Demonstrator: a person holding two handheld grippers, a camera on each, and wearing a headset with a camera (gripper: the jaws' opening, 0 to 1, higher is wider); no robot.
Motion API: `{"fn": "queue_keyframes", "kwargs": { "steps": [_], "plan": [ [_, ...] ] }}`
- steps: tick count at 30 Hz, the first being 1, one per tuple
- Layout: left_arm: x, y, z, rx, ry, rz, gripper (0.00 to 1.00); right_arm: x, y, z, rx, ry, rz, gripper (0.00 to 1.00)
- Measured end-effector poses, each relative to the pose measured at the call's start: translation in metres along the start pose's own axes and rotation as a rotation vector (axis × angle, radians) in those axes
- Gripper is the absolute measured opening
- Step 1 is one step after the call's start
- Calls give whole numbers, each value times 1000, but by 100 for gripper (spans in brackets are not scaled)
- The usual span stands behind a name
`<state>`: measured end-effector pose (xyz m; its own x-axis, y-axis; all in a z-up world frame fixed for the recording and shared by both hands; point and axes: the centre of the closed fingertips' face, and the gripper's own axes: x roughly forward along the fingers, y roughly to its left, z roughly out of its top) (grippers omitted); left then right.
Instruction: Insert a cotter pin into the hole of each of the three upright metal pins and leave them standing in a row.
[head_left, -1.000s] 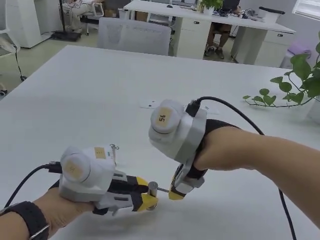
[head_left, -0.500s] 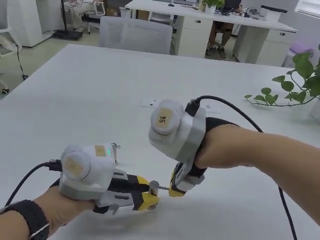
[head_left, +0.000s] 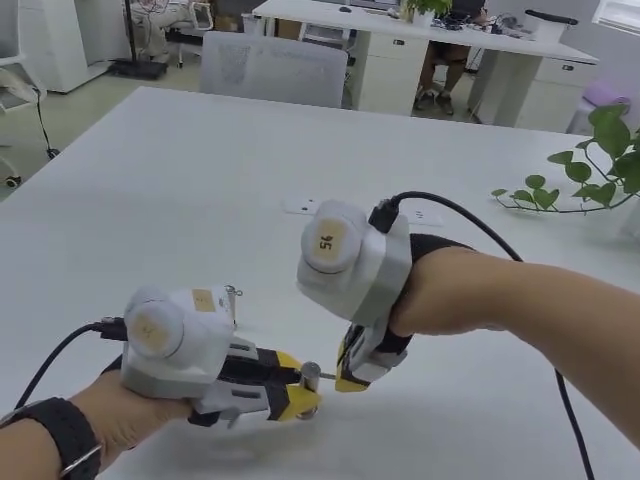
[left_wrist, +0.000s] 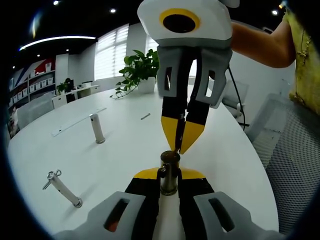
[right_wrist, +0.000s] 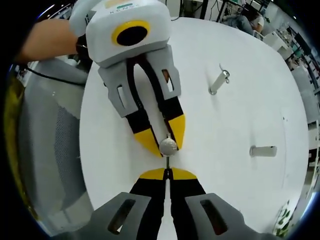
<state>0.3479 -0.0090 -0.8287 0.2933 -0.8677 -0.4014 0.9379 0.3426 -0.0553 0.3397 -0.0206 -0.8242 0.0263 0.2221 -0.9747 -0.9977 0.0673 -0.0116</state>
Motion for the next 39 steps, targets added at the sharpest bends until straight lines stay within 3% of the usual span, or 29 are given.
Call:
{"fn": "queue_keyframes", "kwargs": {
  "steps": [39],
  "plan": [
    [4,-4,2,20,22,-9,11,2,2,11,-104,-26,2,3]
  ]
}}
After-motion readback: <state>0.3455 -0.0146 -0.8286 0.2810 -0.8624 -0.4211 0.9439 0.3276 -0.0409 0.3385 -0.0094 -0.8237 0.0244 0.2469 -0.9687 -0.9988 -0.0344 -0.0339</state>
